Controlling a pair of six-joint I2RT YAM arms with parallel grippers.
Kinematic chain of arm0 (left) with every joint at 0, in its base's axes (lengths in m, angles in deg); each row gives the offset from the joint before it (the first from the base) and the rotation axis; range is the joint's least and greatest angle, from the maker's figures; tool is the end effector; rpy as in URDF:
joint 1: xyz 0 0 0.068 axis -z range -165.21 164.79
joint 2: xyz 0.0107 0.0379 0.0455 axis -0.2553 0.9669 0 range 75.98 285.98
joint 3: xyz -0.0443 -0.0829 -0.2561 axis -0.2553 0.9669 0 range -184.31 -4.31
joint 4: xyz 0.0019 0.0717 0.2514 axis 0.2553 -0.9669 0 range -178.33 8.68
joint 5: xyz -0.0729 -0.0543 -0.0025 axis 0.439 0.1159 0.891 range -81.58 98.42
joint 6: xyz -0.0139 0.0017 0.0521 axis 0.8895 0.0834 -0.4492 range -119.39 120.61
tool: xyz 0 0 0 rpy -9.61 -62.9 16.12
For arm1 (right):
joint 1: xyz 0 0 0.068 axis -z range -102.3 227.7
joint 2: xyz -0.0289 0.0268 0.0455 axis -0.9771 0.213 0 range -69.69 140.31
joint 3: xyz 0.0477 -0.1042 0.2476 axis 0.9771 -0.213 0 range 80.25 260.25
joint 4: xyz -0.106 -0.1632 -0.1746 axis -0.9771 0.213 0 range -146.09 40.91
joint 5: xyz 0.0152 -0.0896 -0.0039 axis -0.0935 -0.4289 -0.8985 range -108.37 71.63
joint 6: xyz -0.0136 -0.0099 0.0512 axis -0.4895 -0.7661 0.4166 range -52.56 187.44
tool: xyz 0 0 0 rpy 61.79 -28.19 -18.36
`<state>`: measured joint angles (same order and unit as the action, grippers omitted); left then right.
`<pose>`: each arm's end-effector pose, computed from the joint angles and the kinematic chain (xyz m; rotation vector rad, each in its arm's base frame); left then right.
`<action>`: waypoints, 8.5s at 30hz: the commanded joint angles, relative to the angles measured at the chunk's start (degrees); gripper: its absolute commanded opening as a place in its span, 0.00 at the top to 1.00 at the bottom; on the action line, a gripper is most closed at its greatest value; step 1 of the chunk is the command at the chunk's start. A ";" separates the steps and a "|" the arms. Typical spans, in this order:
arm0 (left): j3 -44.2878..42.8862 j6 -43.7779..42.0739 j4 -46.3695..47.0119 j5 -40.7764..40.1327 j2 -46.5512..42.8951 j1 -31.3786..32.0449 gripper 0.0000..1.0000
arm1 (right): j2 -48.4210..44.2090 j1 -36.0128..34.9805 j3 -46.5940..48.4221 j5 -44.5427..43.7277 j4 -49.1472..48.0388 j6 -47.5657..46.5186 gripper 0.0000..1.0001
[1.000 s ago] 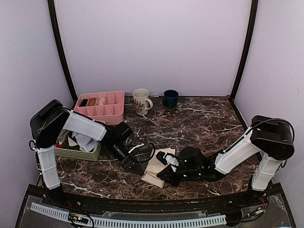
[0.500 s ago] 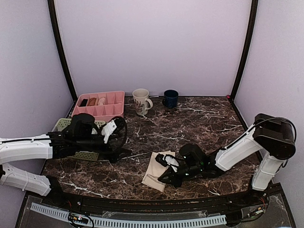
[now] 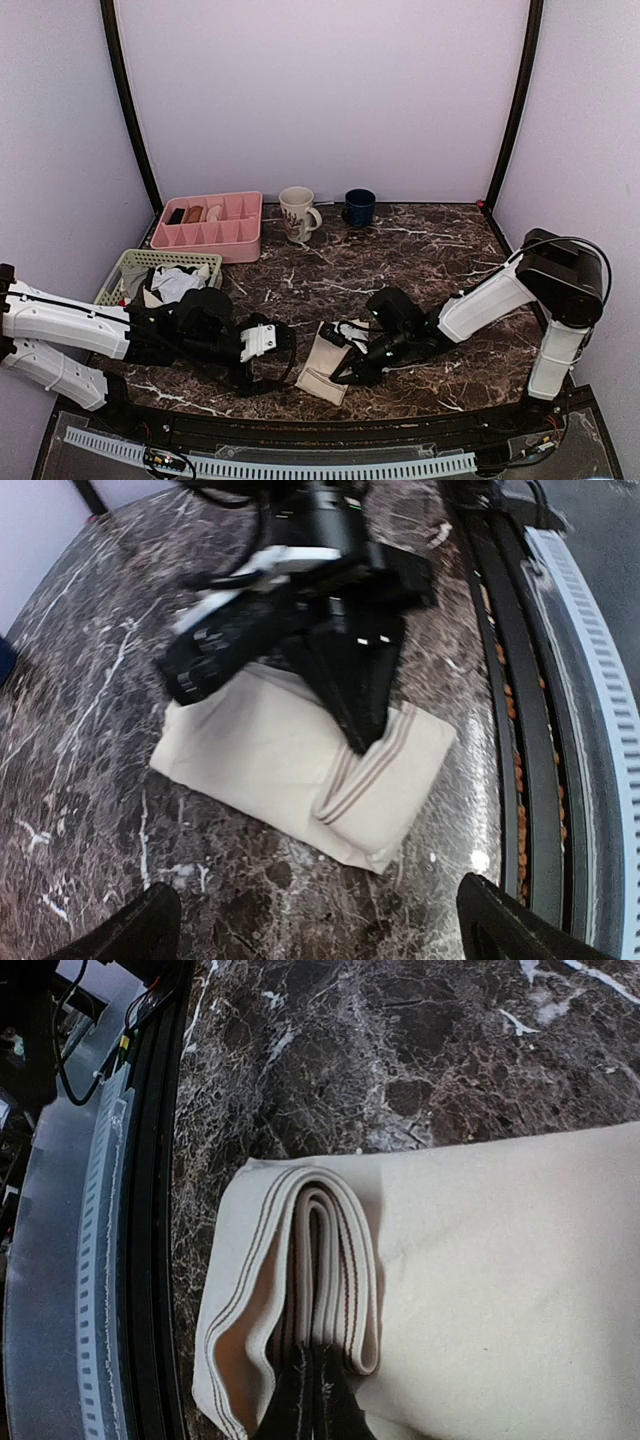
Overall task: Roll the underwear
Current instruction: Roll the underwear at the center of the board.
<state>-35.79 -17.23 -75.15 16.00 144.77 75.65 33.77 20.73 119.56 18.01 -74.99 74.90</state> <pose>0.1173 -0.2201 0.2023 1.4341 1.6215 -0.5808 0.1538 0.2752 0.1030 -1.3654 2.1466 1.2541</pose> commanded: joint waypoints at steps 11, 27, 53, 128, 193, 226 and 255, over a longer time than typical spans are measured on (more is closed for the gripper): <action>-5.20 -25.33 3.06 6.95 16.31 6.77 0.43 | 6.60 1.24 6.27 -1.38 17.54 -7.41 1.00; -15.38 -16.43 -15.13 5.93 30.75 6.72 0.70 | 1.79 5.02 8.35 -7.78 18.60 -9.22 0.96; -35.17 -3.46 -40.90 52.60 53.09 -10.15 1.00 | -31.56 -10.72 -9.73 -29.23 12.46 -8.60 0.58; -3.98 -13.59 0.93 4.22 7.90 4.95 0.31 | 16.08 5.50 13.87 19.56 21.47 10.79 1.00; -38.58 -0.72 -32.82 56.29 60.64 -16.71 0.95 | -25.30 -11.18 -6.13 -31.21 5.12 -20.58 0.27; -35.44 4.99 -26.00 58.40 53.41 -20.79 0.71 | -4.53 -21.02 2.80 -43.76 7.65 -26.49 1.00; -7.37 23.86 -4.50 11.80 -11.60 -33.47 0.01 | 15.06 -5.23 31.97 10.28 46.10 -0.73 1.00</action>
<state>-44.51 3.64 -78.84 32.46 137.01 42.08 44.23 13.21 151.34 18.39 -34.86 70.05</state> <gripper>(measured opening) 0.983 0.082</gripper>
